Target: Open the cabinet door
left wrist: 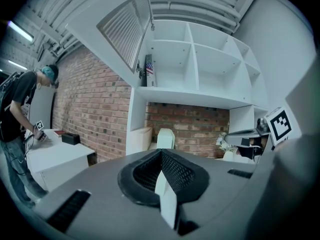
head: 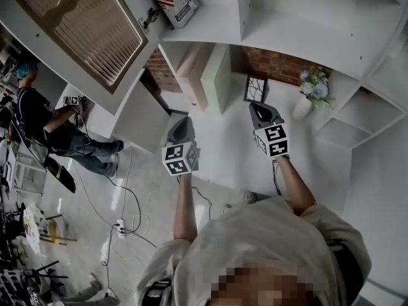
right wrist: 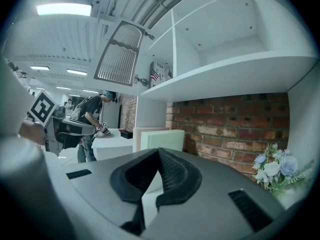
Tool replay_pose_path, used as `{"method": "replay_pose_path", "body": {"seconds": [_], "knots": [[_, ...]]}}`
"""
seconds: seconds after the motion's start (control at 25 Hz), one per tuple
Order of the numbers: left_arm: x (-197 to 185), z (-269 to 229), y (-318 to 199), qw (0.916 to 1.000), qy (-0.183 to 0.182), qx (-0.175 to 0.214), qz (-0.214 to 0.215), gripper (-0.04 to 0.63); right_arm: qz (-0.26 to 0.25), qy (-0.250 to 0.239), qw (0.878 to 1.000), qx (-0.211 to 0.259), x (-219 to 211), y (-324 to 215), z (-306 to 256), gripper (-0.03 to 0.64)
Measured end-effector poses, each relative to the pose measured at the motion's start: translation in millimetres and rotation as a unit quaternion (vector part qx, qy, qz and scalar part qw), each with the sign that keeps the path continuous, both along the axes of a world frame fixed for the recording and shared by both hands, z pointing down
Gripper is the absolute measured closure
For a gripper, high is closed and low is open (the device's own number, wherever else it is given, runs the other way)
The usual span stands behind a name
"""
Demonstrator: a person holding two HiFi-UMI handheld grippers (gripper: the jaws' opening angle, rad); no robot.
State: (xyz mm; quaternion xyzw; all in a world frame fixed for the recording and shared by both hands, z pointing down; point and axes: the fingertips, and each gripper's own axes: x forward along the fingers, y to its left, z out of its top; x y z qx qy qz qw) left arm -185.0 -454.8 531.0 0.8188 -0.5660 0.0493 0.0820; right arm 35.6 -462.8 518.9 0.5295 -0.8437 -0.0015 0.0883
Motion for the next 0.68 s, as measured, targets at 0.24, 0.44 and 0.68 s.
{"method": "replay_pose_path", "body": {"seconds": [0.24, 0.44, 0.68], "knots": [[-1.2, -1.0, 0.5, 1.0, 0.002, 0.0, -0.001, 0.569, -0.001, 0.002, 1.0, -0.001, -2.3, 0.2, -0.1, 0.603], [-1.2, -1.0, 1.2, 1.0, 0.003, -0.001, -0.001, 0.569, -0.002, 0.006, 1.0, 0.001, -5.2, 0.0, -2.0, 0.603], [4.3, -1.4, 4.0, 0.9999, 0.007, 0.006, 0.003, 0.569, 0.001, 0.004, 1.0, 0.0, -2.2, 0.6, 0.1, 0.603]]}}
